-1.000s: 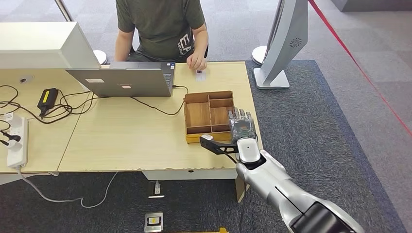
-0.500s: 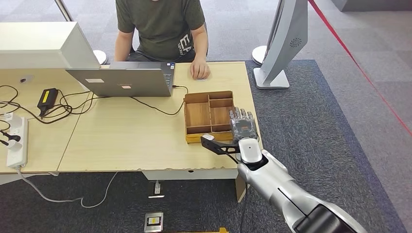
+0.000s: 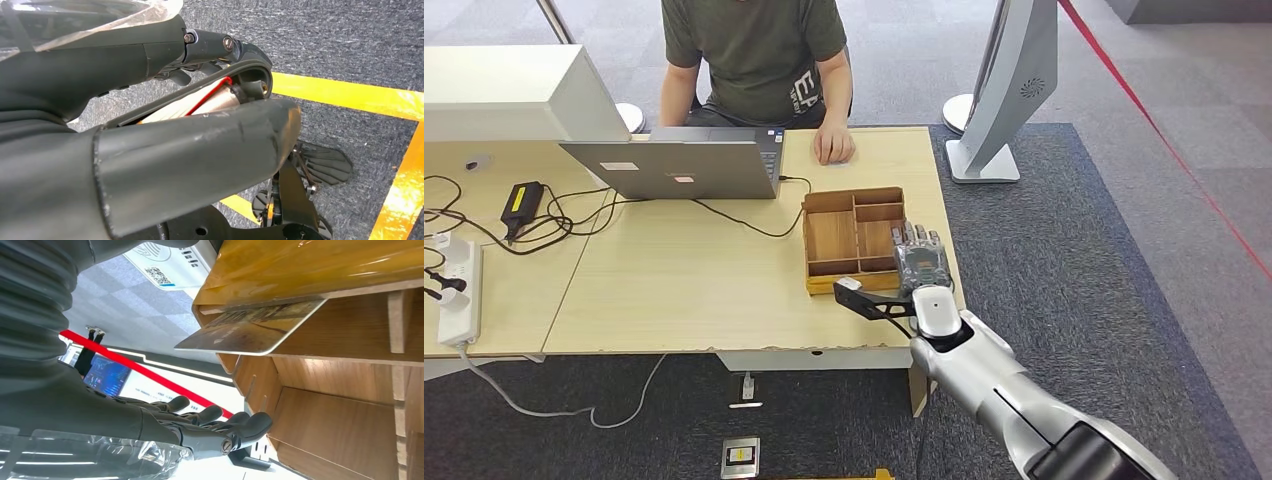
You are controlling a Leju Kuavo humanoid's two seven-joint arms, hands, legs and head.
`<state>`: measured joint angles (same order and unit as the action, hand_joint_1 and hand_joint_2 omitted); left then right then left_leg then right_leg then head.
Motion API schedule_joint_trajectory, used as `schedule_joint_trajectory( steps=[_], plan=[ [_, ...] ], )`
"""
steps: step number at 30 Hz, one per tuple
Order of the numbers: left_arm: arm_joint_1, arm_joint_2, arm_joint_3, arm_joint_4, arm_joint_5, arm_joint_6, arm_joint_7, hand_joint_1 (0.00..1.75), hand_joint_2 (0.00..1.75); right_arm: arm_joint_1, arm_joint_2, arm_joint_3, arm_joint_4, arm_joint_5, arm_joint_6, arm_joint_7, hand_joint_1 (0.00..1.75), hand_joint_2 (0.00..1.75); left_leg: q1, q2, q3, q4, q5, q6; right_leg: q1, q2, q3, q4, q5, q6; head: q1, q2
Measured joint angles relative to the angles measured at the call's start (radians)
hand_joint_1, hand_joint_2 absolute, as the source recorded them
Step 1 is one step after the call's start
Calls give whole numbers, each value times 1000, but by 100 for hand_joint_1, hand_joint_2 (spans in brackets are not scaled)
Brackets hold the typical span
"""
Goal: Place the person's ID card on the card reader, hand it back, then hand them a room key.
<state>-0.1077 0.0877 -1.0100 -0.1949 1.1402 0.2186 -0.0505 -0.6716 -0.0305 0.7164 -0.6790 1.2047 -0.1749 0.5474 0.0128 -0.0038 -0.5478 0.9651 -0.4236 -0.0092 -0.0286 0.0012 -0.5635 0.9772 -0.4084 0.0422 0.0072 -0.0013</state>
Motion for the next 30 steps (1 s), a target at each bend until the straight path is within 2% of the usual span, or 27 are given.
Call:
schedule_joint_trajectory(
  steps=[30],
  plan=[
    [0, 0, 0, 0, -9, -6, -1, 0, 0, 9, -3, -1, -26, 12, 26, 12, 3, 175, 0, 0, 0, 0, 0, 0, 0, 0, 0, 0, 0, 0, 0, 0]
  ],
)
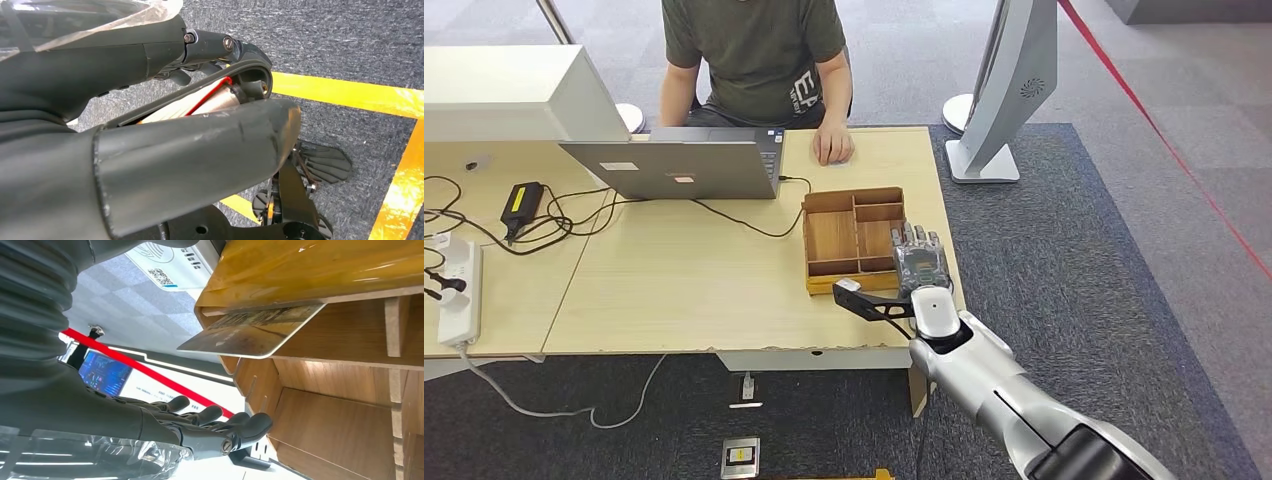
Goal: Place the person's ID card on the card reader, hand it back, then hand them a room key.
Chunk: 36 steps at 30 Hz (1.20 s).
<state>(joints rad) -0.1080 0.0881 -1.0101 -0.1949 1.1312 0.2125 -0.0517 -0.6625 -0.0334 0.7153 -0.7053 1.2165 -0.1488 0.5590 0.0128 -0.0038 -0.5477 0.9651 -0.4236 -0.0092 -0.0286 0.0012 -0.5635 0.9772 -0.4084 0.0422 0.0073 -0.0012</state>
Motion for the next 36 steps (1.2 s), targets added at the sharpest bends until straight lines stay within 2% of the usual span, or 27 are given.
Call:
schedule_joint_trajectory(
  steps=[4, 29, 30, 32, 33, 34, 36],
  plan=[
    [0, 0, 0, 0, -1, 0, 1, 0, 0, 2, -1, -2, -7, 2, 5, -4, 175, 175, 0, 0, 0, 0, 0, 0, 0, 0, 0, 0, 0, 0, 0, 0],
    [0, 0, 0, 0, -5, 0, 14, 0, 0, 8, 4, -14, -13, -28, 23, -42, 175, 175, 0, 0, 0, 0, 0, 0, 0, 0, 0, 0, 0, 0, 0, 0],
    [0, 0, 0, 0, -6, 0, 14, 0, 0, 8, 4, -14, -14, -30, 23, -42, 151, 175, 0, 0, 0, 0, 0, 0, 0, 0, 0, 0, 0, 0, 0, 0],
    [0, 0, 0, 0, -7, 0, 16, 0, 0, 8, 4, -16, -14, -31, 22, -42, 64, 175, 0, 0, 0, 0, 0, 0, 0, 0, 0, 0, 0, 0, 0, 0],
    [0, 0, 0, 0, -8, -1, 16, 0, 0, 8, 4, -16, -14, -31, 21, -42, 20, 131, 0, 0, 0, 0, 0, 0, 0, 0, 0, 0, 0, 0, 0, 0],
    [0, 0, 0, 0, -9, -2, 17, 0, 0, 8, 4, -17, -14, -29, 19, -42, 0, 87, 0, 0, 0, 0, 0, 0, 0, 0, 0, 0, 0, 0, 0, 0],
    [0, 0, 0, 0, -10, -3, 18, 0, 0, 8, 4, -19, -17, -23, 12, -42, 0, 0, 0, 0, 0, 0, 0, 0, 0, 0, 0, 0, 0, 0, 0, 0]
  ],
)
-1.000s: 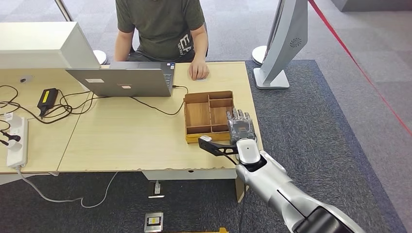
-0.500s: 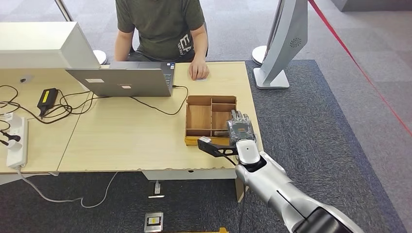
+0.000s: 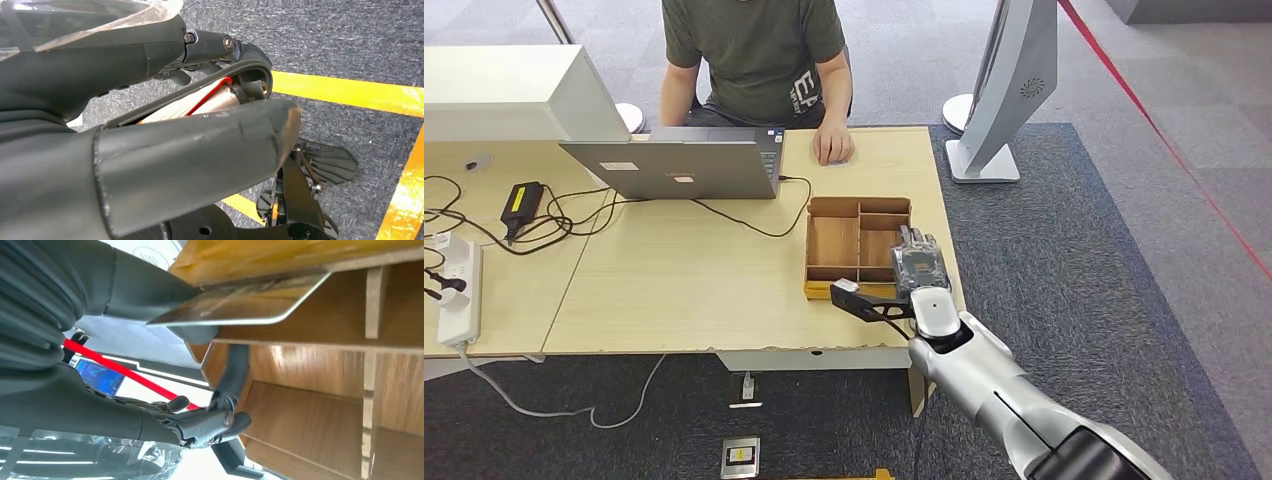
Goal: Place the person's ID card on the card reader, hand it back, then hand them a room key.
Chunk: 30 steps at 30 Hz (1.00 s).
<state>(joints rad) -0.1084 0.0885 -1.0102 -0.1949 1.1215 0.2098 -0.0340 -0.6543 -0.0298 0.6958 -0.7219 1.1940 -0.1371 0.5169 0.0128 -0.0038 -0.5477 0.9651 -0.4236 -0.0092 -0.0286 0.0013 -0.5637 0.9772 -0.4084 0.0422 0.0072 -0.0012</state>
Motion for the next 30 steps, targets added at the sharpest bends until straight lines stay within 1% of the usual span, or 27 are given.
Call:
schedule_joint_trajectory(
  steps=[4, 19, 25, 30],
  plan=[
    [0, 0, 0, 0, -3, -1, 0, 0, 0, -2, -3, -3, -12, 24, -8, -1, 0, 0, 0, 0, 0, 0, 0, 0, 0, 0, 0, 0, 0, 0, 0, 0],
    [0, 3, -8, 0, -7, -10, -4, 0, 0, 4, -29, -7, -58, 66, 17, 2, 0, 0, 0, 1, 1, 0, 0, 0, 0, 0, 0, 0, 0, -1, 0, 0],
    [0, 3, -10, 0, -6, -11, -5, 0, 0, 4, -50, -10, -119, 95, 57, 15, 0, 0, 0, 1, 0, 0, 0, 0, 0, 0, 0, 0, 0, -1, 0, 0],
    [0, 4, -11, 0, -6, -10, -2, 0, 0, 2, -79, -16, -208, 127, 109, 28, 0, 0, 0, 1, 0, 0, 0, 0, 0, 0, 0, 0, 0, -1, 0, 0]
  ],
)
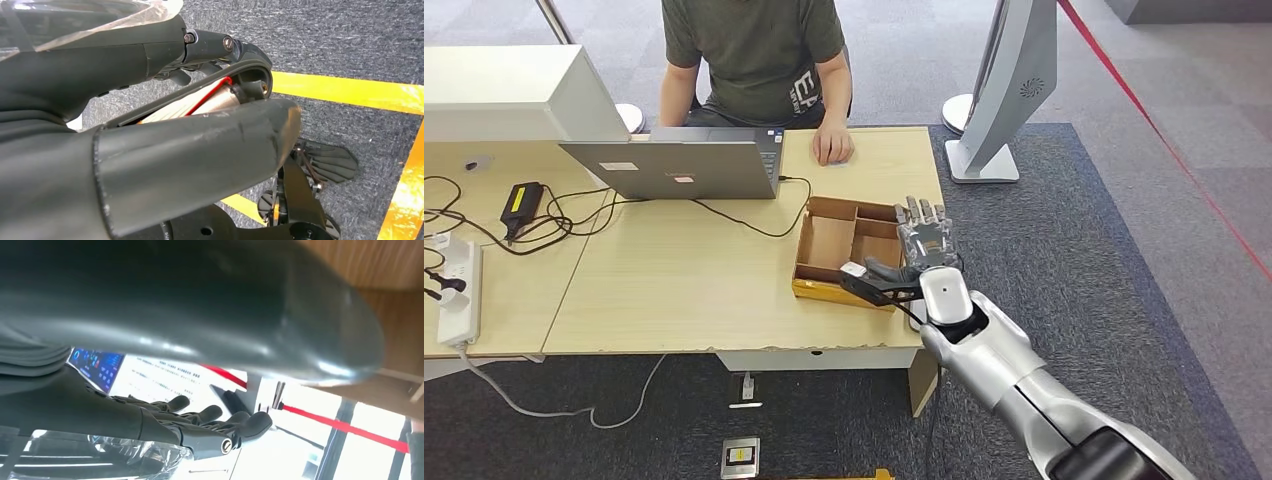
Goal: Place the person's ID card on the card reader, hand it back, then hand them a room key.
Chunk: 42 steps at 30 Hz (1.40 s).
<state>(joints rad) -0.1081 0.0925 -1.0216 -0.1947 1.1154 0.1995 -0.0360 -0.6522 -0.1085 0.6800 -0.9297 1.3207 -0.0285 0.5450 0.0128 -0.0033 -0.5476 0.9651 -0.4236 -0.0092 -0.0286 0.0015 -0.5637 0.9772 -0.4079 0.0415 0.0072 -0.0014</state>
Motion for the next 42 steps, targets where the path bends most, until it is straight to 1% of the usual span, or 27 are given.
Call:
schedule_joint_trajectory(
  steps=[6, 10, 23, 27, 34, 42],
  plan=[
    [0, 0, -4, 0, 0, 0, 0, 0, 0, -7, -30, -14, -110, 20, 41, 7, 0, 0, 0, 0, 0, 0, 0, 0, 0, 0, 0, 0, 0, 0, 0, 0],
    [0, 0, -5, 0, 3, -2, -4, 0, 0, 7, -44, -20, -189, 17, 57, 6, 0, 0, 0, 0, 0, 0, 0, 0, 0, 0, 0, 0, 0, 0, 0, 0],
    [0, 4, -5, 0, -1, -8, -9, 0, 0, 176, -56, -17, -370, -41, 40, -1, 0, 0, 0, 0, 0, 0, 0, 0, 0, 0, 0, 0, 0, 0, 0, 0],
    [0, 5, -6, 0, -5, -7, -9, 0, 0, 222, -61, -10, -436, -60, 32, 9, 0, 175, 0, 0, 0, 0, 0, 0, 0, 0, 0, 0, 0, 0, 0, 0],
    [0, 5, -6, 0, -15, -10, -18, 0, 0, 271, -60, 0, -482, -82, 16, 38, 0, 175, 0, 0, 0, 0, 0, 0, 0, 0, 0, 0, 0, 0, 0, 0],
    [-1, 5, -6, 0, -14, -8, -16, 0, 0, 299, -37, 8, -474, -37, -18, 81, 0, 175, 0, 0, 0, 0, 0, 0, 0, 0, -1, 0, 0, 0, 0, 0]
  ],
)
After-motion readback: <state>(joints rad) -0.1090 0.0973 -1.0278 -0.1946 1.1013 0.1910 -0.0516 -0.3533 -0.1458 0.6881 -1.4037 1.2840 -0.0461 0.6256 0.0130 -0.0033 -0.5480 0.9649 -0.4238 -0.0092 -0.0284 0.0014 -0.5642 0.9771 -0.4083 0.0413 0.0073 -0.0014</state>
